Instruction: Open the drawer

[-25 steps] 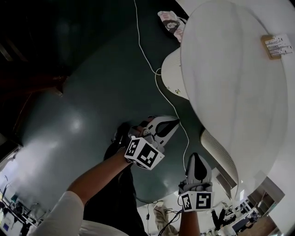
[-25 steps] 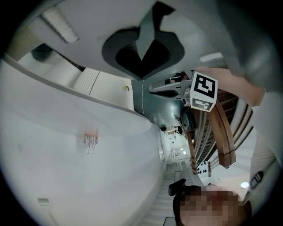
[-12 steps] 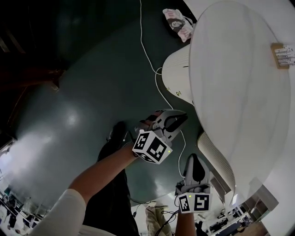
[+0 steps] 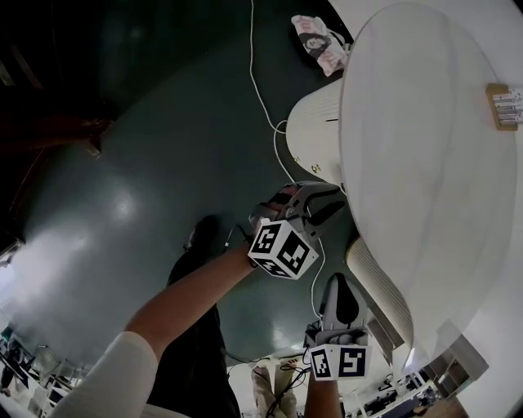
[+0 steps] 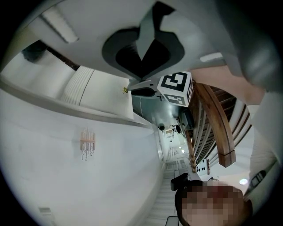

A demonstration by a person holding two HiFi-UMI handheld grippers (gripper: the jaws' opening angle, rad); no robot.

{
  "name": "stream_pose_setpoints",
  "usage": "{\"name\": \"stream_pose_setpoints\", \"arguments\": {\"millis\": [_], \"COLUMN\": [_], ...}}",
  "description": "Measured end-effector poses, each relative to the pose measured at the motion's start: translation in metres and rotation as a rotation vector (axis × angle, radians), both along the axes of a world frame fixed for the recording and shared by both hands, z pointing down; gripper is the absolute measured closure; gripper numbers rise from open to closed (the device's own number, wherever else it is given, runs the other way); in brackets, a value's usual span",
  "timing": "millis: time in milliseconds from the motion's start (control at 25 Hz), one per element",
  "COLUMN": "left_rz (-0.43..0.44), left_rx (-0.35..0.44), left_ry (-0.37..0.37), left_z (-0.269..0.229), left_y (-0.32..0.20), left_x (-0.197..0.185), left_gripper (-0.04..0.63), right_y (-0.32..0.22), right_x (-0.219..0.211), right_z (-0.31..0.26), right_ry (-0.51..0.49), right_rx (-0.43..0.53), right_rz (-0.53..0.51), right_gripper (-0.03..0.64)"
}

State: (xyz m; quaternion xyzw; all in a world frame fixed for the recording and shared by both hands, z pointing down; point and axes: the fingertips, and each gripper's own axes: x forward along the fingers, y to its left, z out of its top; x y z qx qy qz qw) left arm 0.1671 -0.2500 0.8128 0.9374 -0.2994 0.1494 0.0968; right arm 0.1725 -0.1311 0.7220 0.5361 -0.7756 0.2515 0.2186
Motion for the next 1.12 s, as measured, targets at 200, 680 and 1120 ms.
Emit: {"name": "stream_pose_setpoints", "arguments": {"millis": [200,680,1120], "left_rz": [0.005,-0.028,-0.019], "left_rx": [0.000,0.029,0.005], "left_ry": [-0.020,-0.050,-0.059], "left_z": [0.014,0.019,0.020], "left_y": [-0.007,-0.021,-0.020], "left_x": [0.007,0.019,0.019], "left_gripper": [0.454,0.491,0.494], "right_y": [0.004,0.012,0.015], "right_x": [0.000,0.005,0.003], "right_z": [0.005,0.012,0.011], "right_ry": [-0.003,-0.006,-0.009], "right_rx": [-0.006,-0.017,-0.010], "right_rz": [-0.004,0.017,0.033], "right_gripper": [0.606,0.606,0.606]}}
